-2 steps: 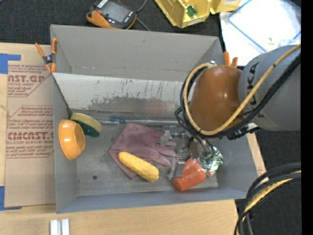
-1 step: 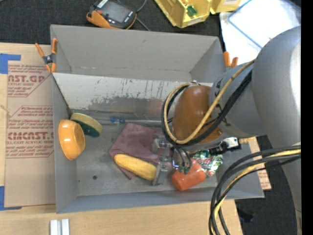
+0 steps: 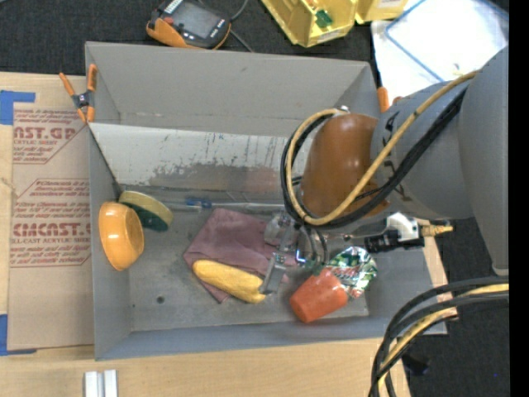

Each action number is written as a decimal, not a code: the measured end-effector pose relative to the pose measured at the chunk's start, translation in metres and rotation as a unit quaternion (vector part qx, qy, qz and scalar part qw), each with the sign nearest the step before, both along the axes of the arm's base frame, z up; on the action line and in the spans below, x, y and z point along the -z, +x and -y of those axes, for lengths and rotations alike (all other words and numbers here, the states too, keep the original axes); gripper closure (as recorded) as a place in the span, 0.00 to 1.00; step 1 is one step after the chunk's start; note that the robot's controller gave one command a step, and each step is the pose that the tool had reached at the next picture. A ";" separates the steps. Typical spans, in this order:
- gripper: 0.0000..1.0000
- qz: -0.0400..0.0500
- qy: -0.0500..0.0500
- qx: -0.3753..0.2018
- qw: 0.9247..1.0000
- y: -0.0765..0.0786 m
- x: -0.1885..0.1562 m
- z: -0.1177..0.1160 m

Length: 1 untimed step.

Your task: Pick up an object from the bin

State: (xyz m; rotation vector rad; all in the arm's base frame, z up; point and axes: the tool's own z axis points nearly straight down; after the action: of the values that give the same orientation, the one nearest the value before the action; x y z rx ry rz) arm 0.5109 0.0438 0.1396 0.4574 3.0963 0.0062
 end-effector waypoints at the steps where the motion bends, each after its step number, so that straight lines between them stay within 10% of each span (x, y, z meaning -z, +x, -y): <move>1: 0.00 -0.007 0.000 -0.026 1.000 0.035 0.039 -0.019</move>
Offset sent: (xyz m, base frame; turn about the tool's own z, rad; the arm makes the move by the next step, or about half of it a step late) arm 0.0380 0.0069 -0.0696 0.1182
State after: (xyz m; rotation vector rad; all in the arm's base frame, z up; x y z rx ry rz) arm 0.5458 0.0628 0.1004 0.3785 3.1218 0.0019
